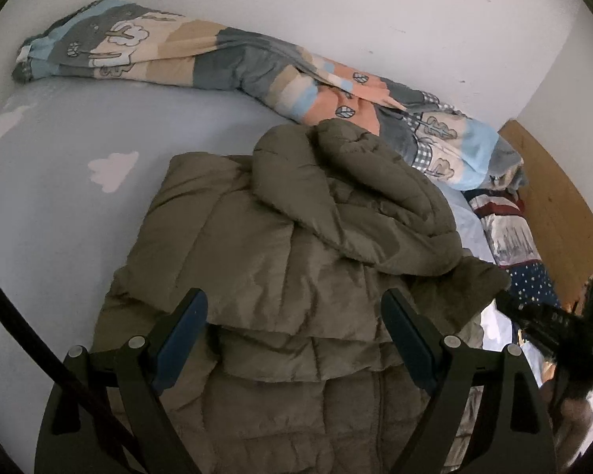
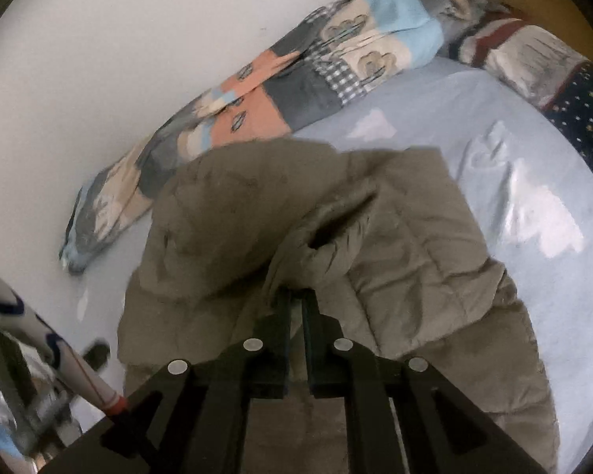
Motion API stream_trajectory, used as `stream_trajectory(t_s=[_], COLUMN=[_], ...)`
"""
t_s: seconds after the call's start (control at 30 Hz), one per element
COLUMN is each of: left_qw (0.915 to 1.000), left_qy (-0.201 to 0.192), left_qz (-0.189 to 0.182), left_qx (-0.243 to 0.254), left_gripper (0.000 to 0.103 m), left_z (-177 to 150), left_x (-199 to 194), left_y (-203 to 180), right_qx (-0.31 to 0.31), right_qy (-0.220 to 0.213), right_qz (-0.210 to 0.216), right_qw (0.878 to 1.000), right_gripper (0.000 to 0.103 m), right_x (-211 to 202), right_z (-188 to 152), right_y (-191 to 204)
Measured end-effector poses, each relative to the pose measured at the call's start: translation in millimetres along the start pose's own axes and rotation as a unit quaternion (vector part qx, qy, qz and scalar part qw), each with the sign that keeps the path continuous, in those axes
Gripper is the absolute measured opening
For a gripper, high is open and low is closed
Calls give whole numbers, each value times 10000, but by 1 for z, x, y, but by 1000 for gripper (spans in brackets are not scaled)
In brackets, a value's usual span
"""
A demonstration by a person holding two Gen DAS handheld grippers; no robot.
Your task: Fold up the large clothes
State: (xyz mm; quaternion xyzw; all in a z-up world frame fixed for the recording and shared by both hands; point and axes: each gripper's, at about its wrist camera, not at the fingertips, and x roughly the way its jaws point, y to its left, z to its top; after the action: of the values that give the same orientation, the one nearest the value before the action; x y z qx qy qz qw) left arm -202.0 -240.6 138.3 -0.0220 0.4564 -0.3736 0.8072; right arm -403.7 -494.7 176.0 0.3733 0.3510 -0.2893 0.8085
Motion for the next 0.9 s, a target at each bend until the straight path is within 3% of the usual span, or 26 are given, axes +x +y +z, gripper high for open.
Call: stream_trajectory(t_s=[0.03, 0.1, 0.17, 0.23, 0.33, 0.4, 0.47, 0.53, 0.6, 0.73, 0.77, 0.83, 0.87, 0.9], left_qw=[10000, 10000, 10000, 10000, 10000, 10000, 10000, 10000, 10000, 10000, 10000, 10000, 10000, 10000], left_qy=[-6, -31, -41, -8, 73, 69, 38, 19, 21, 62, 66, 42, 28, 16], left_qz=[22, 48, 53, 23, -26, -5, 24, 42, 33, 38, 30, 52, 62, 63], left_qx=[0, 9, -11, -53, -45, 11, 48, 11, -36, -28, -15, 19, 28, 24], left_gripper=[89, 89, 89, 89, 89, 89, 89, 89, 89, 89, 89, 89, 89, 89], left_z=[0, 0, 1, 1, -1, -2, -2, -1, -1, -2, -2, -1, 0, 1], left_x=[-1, -2, -2, 0, 4, 4, 2, 1, 2, 5, 5, 4, 3, 3], left_y=[1, 3, 4, 4, 2, 0, 0, 2, 3, 4, 3, 3, 4, 4], right_qx=[-7, -265, -414, -462, -194, -7, 407, 664, 780, 982, 979, 1060, 1105, 1108], right_qy=[-52, -433, -959, -1141, -1159, -560, -9, 223, 423, 324, 370, 414, 430, 440], right_qz=[-265, -1652, -2225, -2426, -1230, -265, 473, 724, 779, 1017, 1059, 1146, 1328, 1429], right_qw=[9996, 9850, 9693, 9623, 9854, 9981, 9980, 9949, 9930, 9894, 9889, 9869, 9840, 9825], right_gripper=[15, 54, 68, 68, 71, 74, 74, 73, 66, 65, 62, 39, 19, 12], right_x=[-1, -9, -24, -33, -38, -16, 14, 36, 61, 94, 107, 119, 120, 116], right_z=[3, 8, 4, 4, 6, 5, -3, -11, -14, -2, 4, 6, 8, 6], right_y=[2, 7, 13, 16, 15, 17, 15, 17, 20, 24, 24, 24, 21, 22])
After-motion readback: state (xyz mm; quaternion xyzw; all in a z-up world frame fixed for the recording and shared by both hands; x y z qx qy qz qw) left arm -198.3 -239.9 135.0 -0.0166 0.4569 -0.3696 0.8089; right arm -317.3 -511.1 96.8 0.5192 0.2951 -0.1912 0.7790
